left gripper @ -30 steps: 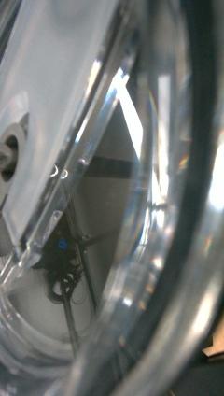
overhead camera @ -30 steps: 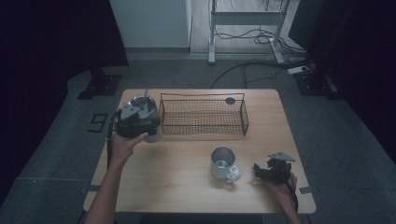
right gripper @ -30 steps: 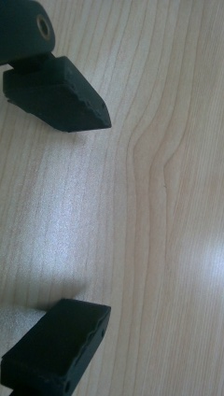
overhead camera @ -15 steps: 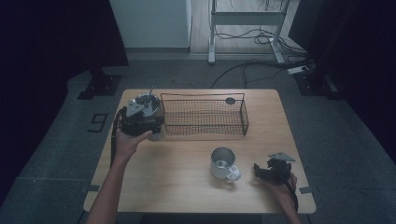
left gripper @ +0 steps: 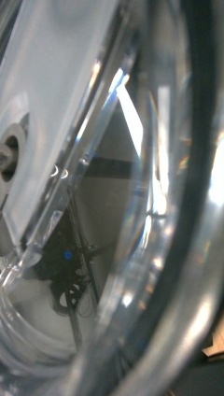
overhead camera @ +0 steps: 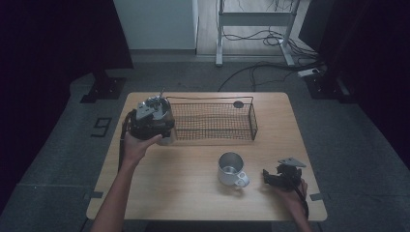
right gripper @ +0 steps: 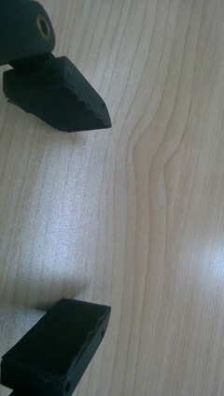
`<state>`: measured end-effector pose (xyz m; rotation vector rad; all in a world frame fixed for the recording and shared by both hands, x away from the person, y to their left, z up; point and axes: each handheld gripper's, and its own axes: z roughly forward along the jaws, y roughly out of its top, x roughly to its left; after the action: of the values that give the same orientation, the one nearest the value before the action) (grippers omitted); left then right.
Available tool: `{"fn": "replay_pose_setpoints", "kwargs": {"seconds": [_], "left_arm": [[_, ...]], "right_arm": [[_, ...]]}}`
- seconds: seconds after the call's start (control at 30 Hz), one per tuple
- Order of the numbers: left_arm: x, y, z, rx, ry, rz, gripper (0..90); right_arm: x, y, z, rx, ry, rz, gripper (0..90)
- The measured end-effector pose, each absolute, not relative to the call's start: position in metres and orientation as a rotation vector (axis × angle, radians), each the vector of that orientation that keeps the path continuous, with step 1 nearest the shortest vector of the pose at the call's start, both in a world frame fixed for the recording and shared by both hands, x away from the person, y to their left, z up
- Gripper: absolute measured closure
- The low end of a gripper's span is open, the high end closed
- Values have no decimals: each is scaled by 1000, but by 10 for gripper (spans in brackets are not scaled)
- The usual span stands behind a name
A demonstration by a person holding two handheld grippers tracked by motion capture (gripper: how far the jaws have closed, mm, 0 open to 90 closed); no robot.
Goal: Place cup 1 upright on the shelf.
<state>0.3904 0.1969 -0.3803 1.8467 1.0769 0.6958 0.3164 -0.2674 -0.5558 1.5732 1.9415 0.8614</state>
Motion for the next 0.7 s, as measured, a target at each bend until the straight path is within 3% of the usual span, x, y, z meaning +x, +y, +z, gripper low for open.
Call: {"fn": "replay_pose_setpoints", "kwargs": {"seconds": [0.7], "left_arm": [[402,176,-384,1873,1065,674,40]], "right_arm": [[316,-268,-556,1572,1944,861,91]]}}
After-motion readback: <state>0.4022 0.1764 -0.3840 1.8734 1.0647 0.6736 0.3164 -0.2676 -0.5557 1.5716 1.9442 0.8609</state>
